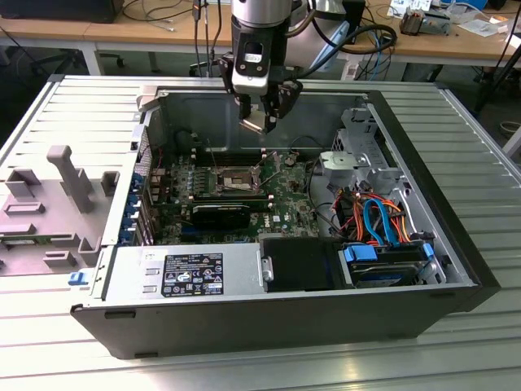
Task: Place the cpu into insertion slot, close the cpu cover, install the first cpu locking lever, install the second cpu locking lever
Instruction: 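Place the cpu into insertion slot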
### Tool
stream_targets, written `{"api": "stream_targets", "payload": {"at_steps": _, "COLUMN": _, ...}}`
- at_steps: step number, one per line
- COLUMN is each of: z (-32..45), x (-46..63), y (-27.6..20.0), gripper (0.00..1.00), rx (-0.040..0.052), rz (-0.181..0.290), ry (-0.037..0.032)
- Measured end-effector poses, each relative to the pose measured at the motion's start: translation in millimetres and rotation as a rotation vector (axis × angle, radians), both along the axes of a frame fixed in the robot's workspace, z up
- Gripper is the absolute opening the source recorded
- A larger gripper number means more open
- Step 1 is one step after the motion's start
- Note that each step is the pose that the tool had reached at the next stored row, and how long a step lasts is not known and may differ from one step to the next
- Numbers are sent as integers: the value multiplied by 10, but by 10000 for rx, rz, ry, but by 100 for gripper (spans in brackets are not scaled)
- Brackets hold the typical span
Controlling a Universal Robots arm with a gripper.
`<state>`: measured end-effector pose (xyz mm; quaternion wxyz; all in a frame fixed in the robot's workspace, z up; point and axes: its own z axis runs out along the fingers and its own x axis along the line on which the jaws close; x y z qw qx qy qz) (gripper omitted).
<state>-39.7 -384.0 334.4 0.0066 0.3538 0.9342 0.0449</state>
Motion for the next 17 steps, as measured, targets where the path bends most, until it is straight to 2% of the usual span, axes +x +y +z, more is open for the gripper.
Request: {"api": "stream_targets", "payload": {"at_steps": 17, "z": -2, "x": 0, "y": 0, "gripper": 54, "rx": 0, "rz": -372, "ry": 0}}
